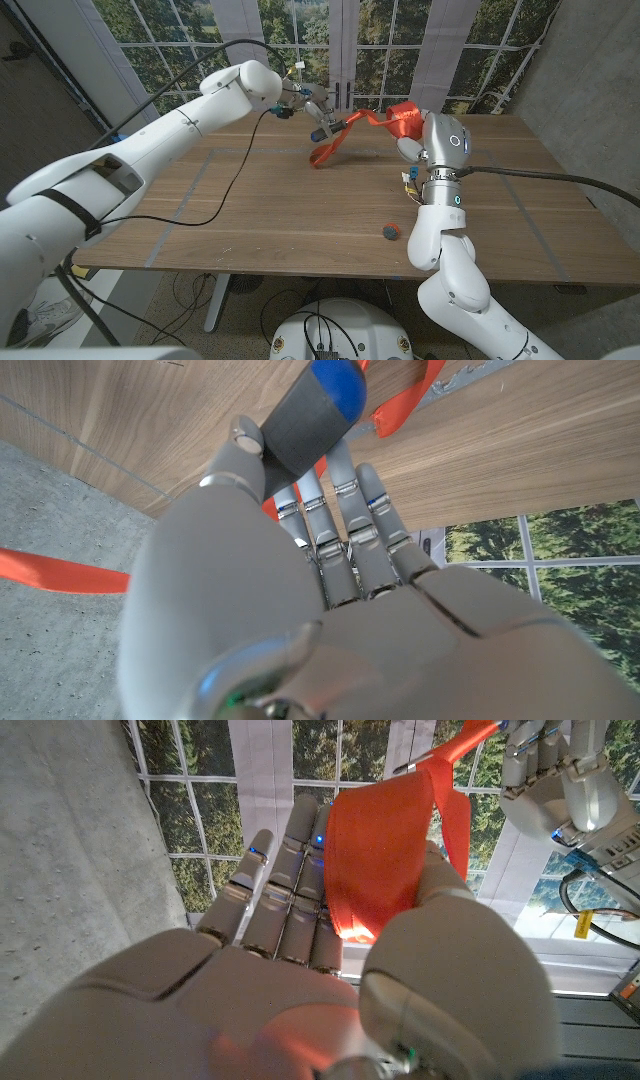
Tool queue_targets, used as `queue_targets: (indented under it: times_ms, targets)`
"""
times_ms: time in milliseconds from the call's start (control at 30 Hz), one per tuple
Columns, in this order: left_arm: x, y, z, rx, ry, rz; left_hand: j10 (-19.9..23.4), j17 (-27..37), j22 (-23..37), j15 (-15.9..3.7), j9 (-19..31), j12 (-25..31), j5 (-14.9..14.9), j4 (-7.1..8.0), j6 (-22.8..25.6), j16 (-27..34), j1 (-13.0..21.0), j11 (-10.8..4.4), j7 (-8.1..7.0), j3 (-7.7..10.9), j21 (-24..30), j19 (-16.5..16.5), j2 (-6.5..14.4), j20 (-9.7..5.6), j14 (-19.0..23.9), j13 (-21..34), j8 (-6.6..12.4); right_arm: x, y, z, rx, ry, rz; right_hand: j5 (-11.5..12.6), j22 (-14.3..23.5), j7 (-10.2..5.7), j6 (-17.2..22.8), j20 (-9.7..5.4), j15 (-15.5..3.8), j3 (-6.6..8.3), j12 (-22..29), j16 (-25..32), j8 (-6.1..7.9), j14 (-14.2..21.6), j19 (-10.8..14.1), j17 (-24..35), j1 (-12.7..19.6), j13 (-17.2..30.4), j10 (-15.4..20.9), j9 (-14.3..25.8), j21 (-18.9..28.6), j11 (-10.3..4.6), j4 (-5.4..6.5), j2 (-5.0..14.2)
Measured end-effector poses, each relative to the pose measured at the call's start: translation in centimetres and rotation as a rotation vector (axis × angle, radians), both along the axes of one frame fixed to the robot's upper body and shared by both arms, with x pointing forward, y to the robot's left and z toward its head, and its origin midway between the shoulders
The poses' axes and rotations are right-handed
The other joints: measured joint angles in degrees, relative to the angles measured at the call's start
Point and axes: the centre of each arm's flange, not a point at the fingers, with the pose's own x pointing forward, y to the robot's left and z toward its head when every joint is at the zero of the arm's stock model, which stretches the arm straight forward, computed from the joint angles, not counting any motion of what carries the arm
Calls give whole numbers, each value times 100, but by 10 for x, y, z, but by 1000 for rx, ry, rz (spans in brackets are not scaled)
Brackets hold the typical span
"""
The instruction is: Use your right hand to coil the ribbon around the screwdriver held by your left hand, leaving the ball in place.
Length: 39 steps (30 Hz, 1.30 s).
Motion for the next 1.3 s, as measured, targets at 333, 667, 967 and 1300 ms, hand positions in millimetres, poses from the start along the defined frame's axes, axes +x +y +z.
queue_targets:
  times_ms: [333, 667, 967, 1300]
  targets:
    - [-4, -5, 5, -9, -21, -9, 0, 0, 1, 0, 0, -17, -7, 1, 2, 0, -8, 0, 2, -1, 22, 0, 8, 0, 0, 4, 0, 7, -12, -32, 59, 100, -32, 0, 0, 0, 0, 0, 9, -2, -1, -22, 0, 9, 0, 0, 0, -13, -1, 0, 0, 1, -1, 0]
    - [-10, -10, 7, -15, -34, -18, 0, 1, 1, 0, 0, -39, 13, 7, 2, -2, -22, -1, 2, -7, 44, 1, 22, 0, 0, 122, -14, 18, -18, -54, 96, 176, -44, -2, 0, 0, 0, 0, 9, -9, -3, -22, 0, 10, 0, -1, 0, -12, -10, 0, 0, 10, -7, 0]
    - [-15, -11, 7, -20, -37, -17, 0, 0, 1, 0, 0, -44, 12, 7, 2, -8, -23, -1, 2, -8, 45, 1, 23, 0, 1, 123, -37, 33, -24, -71, 115, 246, -42, -6, 0, 0, 0, 0, 10, -10, -6, -22, 0, 10, 0, -1, 0, -12, -10, 0, 0, 10, -8, 0]
    - [-22, -12, 7, -26, -41, -22, 0, -1, 2, -12, 0, -62, 11, 14, 3, -16, -30, -1, 3, -14, 44, 1, 30, 0, 12, 133, -62, 57, -25, -88, 106, 326, -27, -6, 0, 0, 0, 0, 18, -18, -18, -22, 0, 20, 0, -1, 0, -13, -11, 0, 1, 11, -15, 0]
